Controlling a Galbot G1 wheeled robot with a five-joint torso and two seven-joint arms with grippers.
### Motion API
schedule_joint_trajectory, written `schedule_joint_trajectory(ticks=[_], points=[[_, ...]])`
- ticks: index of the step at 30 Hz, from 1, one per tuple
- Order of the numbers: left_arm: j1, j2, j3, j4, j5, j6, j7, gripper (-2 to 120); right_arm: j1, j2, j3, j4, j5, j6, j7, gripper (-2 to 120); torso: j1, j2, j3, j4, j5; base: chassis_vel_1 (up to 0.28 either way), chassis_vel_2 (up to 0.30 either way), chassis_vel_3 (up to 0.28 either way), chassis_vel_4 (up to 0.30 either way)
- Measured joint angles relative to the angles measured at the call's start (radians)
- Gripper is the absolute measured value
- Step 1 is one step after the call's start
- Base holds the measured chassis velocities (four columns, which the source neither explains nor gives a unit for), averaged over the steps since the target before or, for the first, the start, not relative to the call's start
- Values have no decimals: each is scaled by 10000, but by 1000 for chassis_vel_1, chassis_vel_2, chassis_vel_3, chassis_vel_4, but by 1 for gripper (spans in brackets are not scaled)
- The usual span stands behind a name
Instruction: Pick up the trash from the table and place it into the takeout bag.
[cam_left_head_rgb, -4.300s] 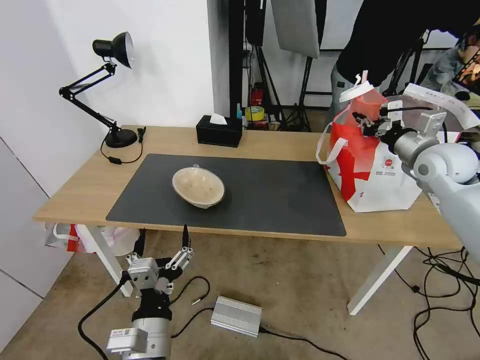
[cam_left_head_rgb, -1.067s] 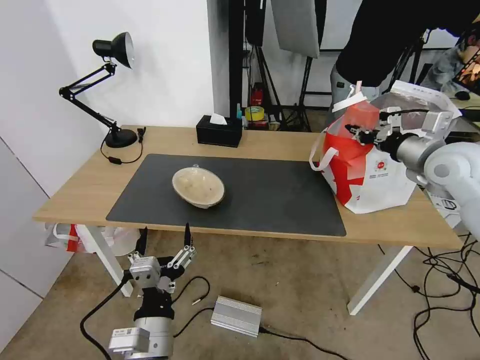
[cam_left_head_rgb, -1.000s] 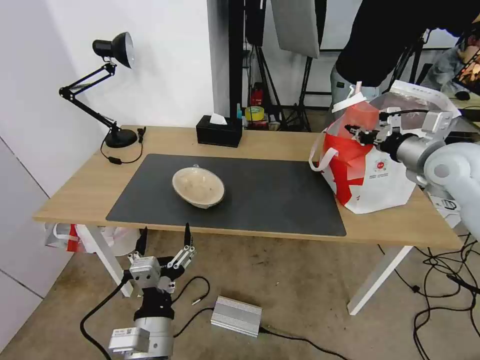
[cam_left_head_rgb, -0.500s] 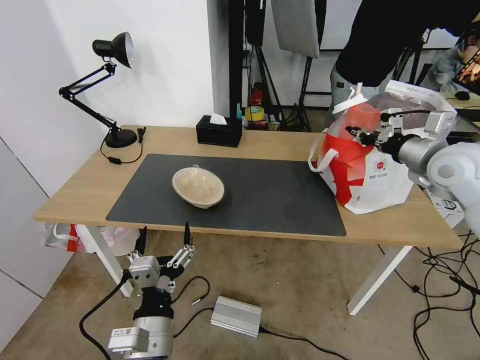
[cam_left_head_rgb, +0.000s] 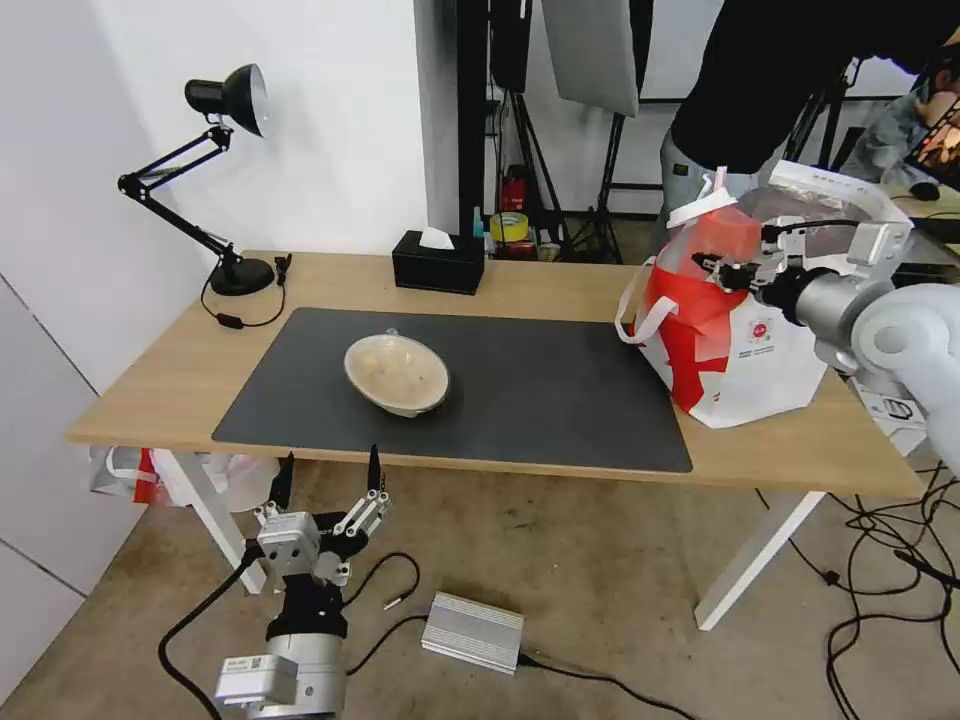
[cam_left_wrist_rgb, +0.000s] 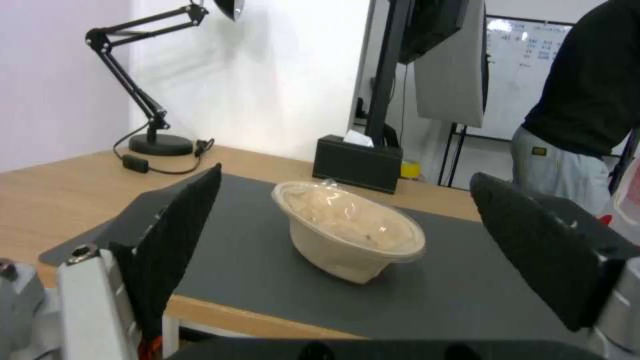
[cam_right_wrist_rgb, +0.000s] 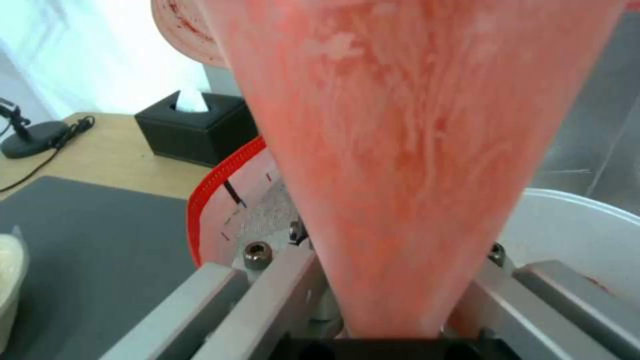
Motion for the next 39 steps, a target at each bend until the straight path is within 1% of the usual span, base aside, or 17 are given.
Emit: schedule_joint_trajectory(ticks=[12,14,15,18,19,20,24,25,27,29,30,34,35,36,39], points=[[65,-10,-39,-17,20,-8,0,100,162,287,-155,-200,-259,117,267,3,-1,0,2,0,0,0,0,0,0],[61,-12,-36,-17,20,-9,-1,100,187,294,-171,-205,-259,123,366,8,0,0,2,1,0,0,0,0,0],[61,-12,-36,-17,20,-9,-1,100,187,294,-171,-205,-259,123,366,8,0,0,2,1,0,0,0,0,0],[38,-15,-23,1,22,-10,-1,100,193,260,-171,-195,-247,132,403,19,0,0,2,0,0,0,0,0,0],[30,-15,-20,12,21,-10,-1,100,191,228,-168,-180,-238,137,406,25,0,0,2,0,0,0,0,0,0],[30,-15,-20,12,21,-10,-1,100,191,228,-168,-180,-238,137,406,25,0,0,2,0,0,0,0,0,0],[17,2,-14,25,21,-12,-1,100,106,149,-67,-95,-226,188,428,43,0,0,1,0,0,0,0,0,0],[17,2,-14,25,21,-12,-1,100,106,149,-67,-95,-226,188,428,43,0,0,1,0,0,0,0,0,0],[16,14,-13,26,21,-12,-1,100,58,131,-27,-57,-223,211,453,51,0,0,1,0,0,0,0,0,0],[16,28,-19,24,16,-12,-1,100,32,114,2,-35,-217,233,470,61,0,0,0,0,0,0,0,0,0],[16,28,-19,24,16,-12,-1,100,32,114,2,-35,-217,233,470,61,0,0,0,0,0,0,0,0,0],[15,45,-30,15,6,-13,-1,100,28,103,26,-16,-196,265,480,80,0,0,0,0,0,0,0,0,0],[15,45,-30,15,6,-13,-1,100,28,103,26,-16,-196,265,480,80,0,0,0,0,0,0,0,0,0],[13,46,-31,14,6,-12,-1,100,28,101,27,-16,-195,269,482,84,0,0,0,0,0,0,0,0,0],[-6,51,-33,15,0,-13,-1,100,30,96,29,-17,-193,278,489,97,0,0,0,0,0,0,0,0,0]])
